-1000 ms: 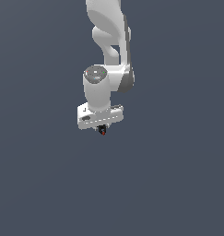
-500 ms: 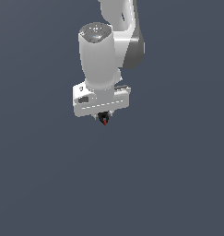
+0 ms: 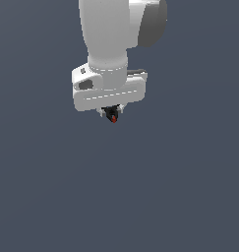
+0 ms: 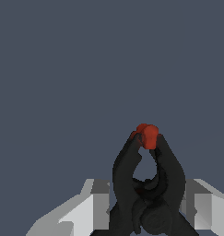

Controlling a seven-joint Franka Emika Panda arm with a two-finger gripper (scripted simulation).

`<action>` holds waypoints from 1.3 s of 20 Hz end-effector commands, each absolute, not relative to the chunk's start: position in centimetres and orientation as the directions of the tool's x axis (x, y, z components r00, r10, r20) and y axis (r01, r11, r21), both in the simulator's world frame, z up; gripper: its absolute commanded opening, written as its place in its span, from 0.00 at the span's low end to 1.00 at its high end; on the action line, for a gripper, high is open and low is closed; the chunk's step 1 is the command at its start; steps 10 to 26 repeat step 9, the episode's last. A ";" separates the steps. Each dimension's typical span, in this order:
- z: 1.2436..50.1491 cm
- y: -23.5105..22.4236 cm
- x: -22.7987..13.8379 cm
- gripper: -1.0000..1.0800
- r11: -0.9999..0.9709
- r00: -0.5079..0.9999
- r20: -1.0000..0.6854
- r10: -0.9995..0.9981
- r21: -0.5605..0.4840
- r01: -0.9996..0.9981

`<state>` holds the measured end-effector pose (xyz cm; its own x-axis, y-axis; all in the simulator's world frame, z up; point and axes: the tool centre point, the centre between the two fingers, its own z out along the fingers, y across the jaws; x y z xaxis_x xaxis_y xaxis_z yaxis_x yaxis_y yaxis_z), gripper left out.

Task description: Pick up the object and move it to a goal position.

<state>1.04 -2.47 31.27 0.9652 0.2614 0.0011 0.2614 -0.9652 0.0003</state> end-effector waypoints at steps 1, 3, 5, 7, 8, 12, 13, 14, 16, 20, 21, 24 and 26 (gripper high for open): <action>32.4 -2.3 1.3 0.00 -0.965 0.965 0.000 0.261 0.000 0.261; 33.0 -2.3 1.5 0.00 -0.965 0.965 0.000 0.261 0.000 0.261; 33.5 -2.2 1.6 0.00 -0.965 0.965 0.000 0.261 0.000 0.261; 33.7 -2.2 1.7 0.00 -0.965 0.965 0.000 0.261 0.000 0.261; 33.8 -2.2 1.7 0.00 -0.965 0.965 0.000 0.261 0.000 0.261; 33.8 -2.2 1.7 0.00 -0.965 0.965 0.000 0.261 0.000 0.261; 33.8 -2.2 1.7 0.00 -0.965 0.965 0.000 0.261 0.000 0.261; 33.8 -2.2 1.7 0.00 -0.965 0.965 0.000 0.261 0.000 0.261; 33.8 -2.2 1.7 0.00 -0.965 0.965 0.000 0.261 0.000 0.261; 33.8 -2.2 1.7 0.00 -0.965 0.965 0.000 0.261 0.000 0.261; 33.8 -2.2 1.7 0.00 -0.965 0.965 0.000 0.261 0.000 0.261; 33.8 -2.2 1.7 0.00 -0.965 0.965 0.000 0.261 0.000 0.261; 33.8 -2.2 1.7 0.00 -0.965 0.965 0.000 0.261 0.000 0.261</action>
